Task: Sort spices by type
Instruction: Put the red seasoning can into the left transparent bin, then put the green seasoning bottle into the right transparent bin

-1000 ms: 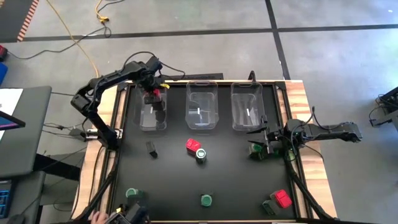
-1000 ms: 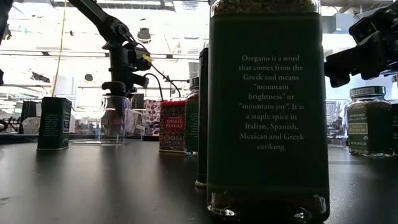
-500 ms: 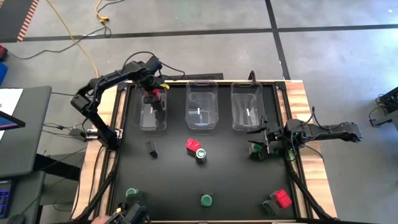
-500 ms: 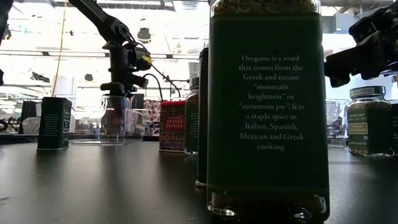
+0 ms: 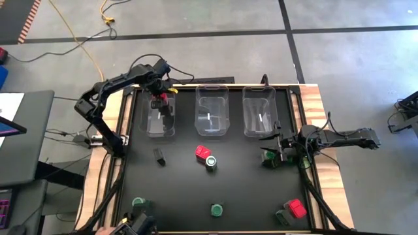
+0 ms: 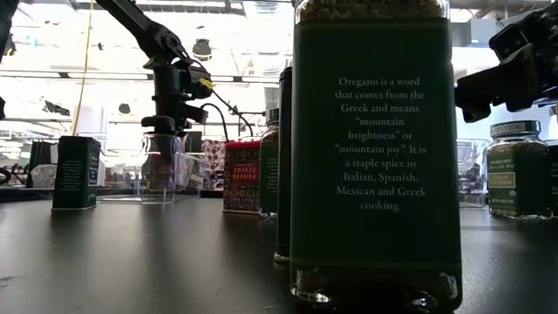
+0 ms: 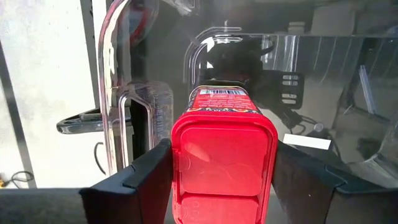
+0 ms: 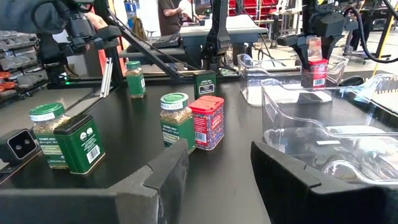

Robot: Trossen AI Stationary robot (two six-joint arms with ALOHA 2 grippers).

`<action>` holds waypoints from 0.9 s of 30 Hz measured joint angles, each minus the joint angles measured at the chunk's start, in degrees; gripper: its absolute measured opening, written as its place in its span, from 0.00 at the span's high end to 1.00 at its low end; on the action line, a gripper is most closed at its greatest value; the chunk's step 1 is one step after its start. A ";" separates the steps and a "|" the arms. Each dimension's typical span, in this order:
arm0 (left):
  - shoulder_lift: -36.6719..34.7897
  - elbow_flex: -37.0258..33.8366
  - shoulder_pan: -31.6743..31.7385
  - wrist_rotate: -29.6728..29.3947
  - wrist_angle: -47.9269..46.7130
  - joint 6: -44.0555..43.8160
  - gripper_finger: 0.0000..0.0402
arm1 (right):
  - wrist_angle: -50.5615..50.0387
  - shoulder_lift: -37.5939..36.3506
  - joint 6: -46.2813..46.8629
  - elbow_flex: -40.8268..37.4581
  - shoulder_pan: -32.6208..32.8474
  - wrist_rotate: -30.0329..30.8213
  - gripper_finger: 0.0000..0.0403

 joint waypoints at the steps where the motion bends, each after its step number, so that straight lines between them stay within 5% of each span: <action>1: 0.00 0.00 0.00 0.00 0.01 -0.03 0.41 | 0.00 0.00 0.01 0.00 -0.01 -0.02 0.49; 13: -0.02 0.02 0.02 -0.09 0.08 -0.09 0.31 | 0.00 0.00 0.01 0.00 -0.01 -0.02 0.49; 27: -0.02 2.96 0.04 -6.02 -2.09 -1.20 0.31 | 0.00 0.00 -0.01 0.00 0.00 0.00 0.49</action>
